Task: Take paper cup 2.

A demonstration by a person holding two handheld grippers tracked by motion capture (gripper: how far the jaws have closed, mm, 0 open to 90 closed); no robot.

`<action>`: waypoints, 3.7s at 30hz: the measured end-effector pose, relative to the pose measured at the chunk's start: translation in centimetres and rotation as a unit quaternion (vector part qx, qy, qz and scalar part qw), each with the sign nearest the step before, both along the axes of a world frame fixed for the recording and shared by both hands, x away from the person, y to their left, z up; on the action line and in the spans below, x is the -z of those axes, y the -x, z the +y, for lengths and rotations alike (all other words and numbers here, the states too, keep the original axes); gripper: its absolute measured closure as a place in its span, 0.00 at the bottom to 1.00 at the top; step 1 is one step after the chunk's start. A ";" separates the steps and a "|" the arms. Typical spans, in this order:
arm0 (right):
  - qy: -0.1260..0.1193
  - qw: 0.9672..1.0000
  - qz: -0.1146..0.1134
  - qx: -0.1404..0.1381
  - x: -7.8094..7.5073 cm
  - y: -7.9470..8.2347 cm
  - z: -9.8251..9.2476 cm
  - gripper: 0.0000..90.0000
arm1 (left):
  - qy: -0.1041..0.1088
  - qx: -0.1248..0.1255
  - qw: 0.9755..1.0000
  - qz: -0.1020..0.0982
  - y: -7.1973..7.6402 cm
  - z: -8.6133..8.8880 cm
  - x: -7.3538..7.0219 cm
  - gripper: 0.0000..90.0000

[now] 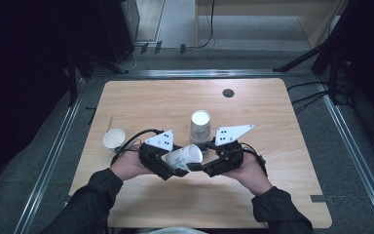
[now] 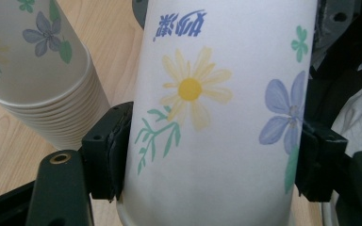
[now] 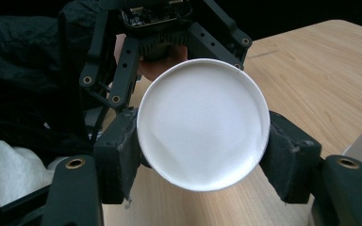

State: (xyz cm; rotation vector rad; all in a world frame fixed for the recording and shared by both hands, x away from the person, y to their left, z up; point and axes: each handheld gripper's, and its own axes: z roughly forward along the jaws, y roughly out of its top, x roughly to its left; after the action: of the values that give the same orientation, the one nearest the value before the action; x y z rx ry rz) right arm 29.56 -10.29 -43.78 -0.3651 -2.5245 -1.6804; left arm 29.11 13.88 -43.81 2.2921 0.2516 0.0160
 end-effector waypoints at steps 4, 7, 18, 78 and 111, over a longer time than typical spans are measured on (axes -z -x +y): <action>-0.013 1.000 0.023 -0.003 0.3 -0.2 0.1 0.24 | -0.010 0.001 1.000 -0.003 0.0 0.0 -0.1 0.30; -0.006 1.000 0.020 0.004 0.3 -0.1 0.1 0.22 | -0.021 0.003 1.000 -0.005 -0.1 0.4 -0.3 0.30; 0.036 0.999 0.005 -0.002 1.5 0.2 0.5 0.23 | -0.090 0.019 0.996 -0.008 -0.1 0.4 0.3 0.30; 0.067 0.997 -0.010 -0.027 1.8 0.1 0.5 0.38 | -0.054 0.011 0.998 0.031 -0.4 0.3 0.6 0.13; 0.068 0.997 0.001 -0.038 2.0 0.2 0.0 0.27 | -0.041 0.020 0.998 0.041 -0.3 1.0 -1.0 0.26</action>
State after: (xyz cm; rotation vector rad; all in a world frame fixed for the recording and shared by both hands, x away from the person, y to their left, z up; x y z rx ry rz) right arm 29.39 -10.28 -45.78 -0.2767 -2.6232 -1.4859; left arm 29.41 14.88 -42.80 2.3827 0.2512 -0.0906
